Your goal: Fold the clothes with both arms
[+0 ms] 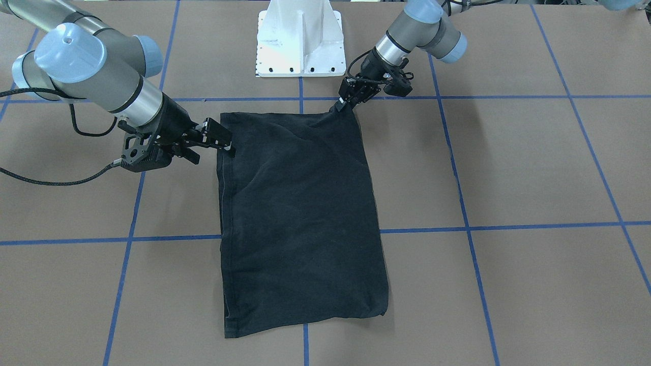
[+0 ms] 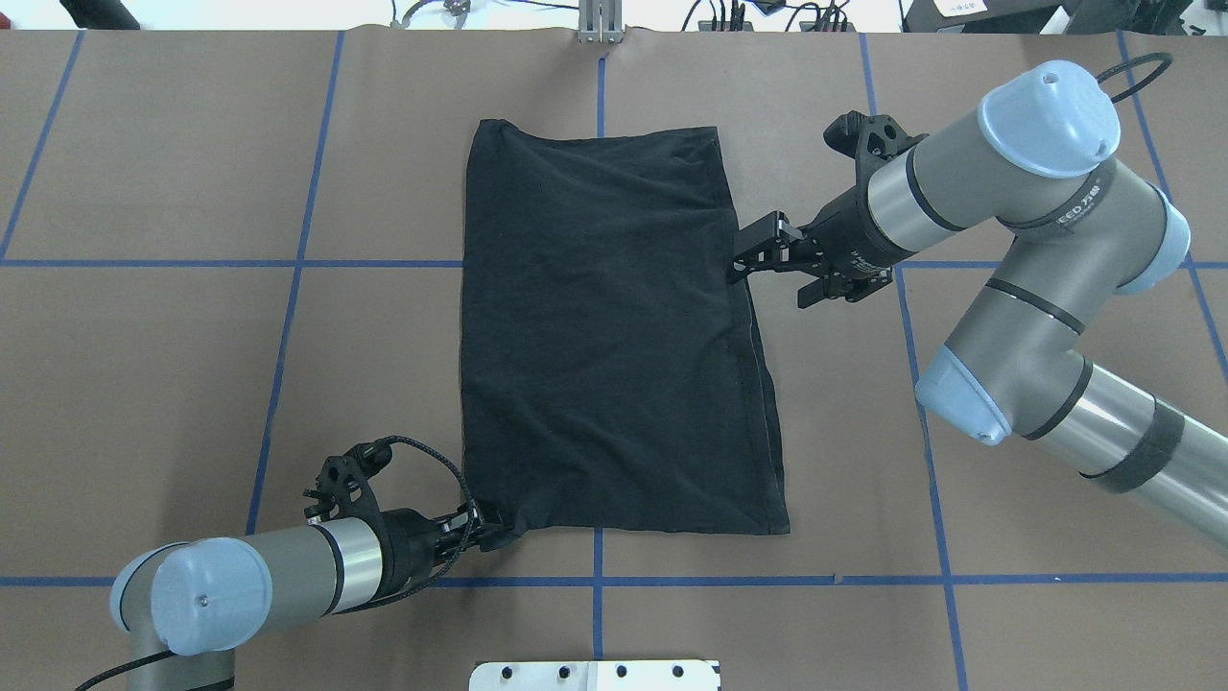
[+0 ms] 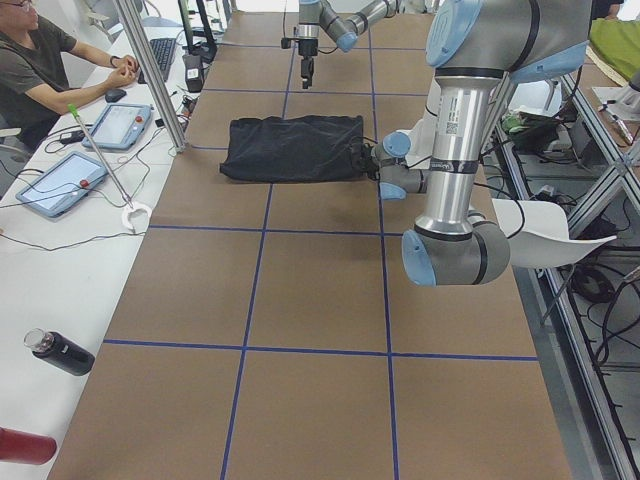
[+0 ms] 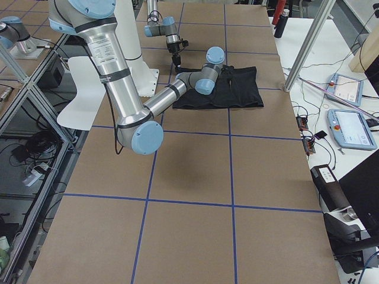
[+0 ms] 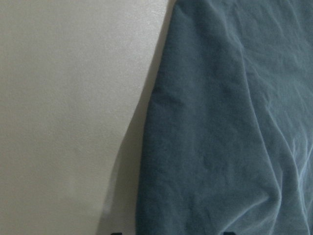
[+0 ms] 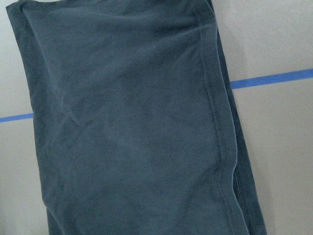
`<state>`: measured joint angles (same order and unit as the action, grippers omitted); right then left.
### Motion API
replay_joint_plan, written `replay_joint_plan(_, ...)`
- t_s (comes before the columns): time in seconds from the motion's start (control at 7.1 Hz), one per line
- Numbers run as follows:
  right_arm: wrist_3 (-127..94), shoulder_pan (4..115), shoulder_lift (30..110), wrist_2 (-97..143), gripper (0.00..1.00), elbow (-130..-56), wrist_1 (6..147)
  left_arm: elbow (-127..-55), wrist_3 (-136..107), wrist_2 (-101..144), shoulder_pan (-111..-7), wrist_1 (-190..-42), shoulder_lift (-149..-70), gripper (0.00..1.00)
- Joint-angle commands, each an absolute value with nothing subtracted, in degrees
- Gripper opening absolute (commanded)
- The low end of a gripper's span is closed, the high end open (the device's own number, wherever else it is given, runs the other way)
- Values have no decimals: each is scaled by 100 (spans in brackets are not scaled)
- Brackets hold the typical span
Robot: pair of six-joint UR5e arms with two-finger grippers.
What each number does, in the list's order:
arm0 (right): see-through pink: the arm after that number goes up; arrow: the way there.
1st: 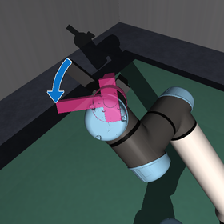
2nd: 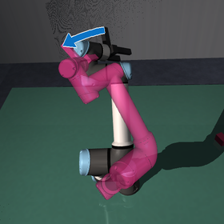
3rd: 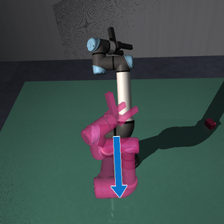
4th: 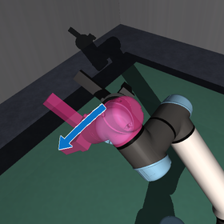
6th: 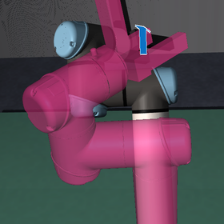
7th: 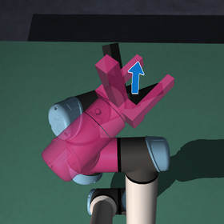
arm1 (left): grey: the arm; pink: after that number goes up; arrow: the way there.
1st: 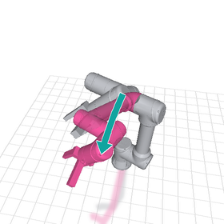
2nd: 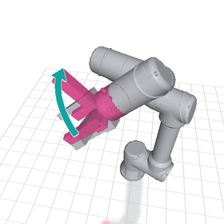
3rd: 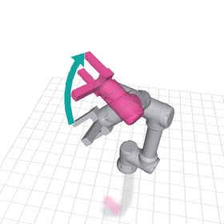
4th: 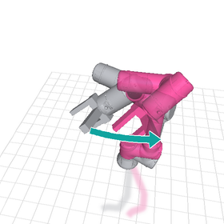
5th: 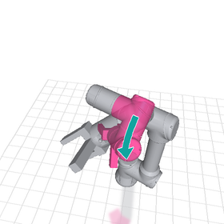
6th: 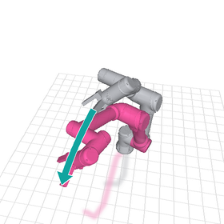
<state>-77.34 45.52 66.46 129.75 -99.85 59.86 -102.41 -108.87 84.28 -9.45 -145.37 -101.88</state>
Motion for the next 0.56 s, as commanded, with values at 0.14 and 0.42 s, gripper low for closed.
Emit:
replay_joint_plan(0.14, -7935, 4527, 6749, 12973, 100, -10010, 5985, -10492, -10872, 8455, -984, -14537, -10152, 0)
replay_joint_plan(0.42, -8986, 4185, 7081, 12868, 100, -10107, 5357, -10940, -10863, 8647, -1037, -14450, -10081, 0)
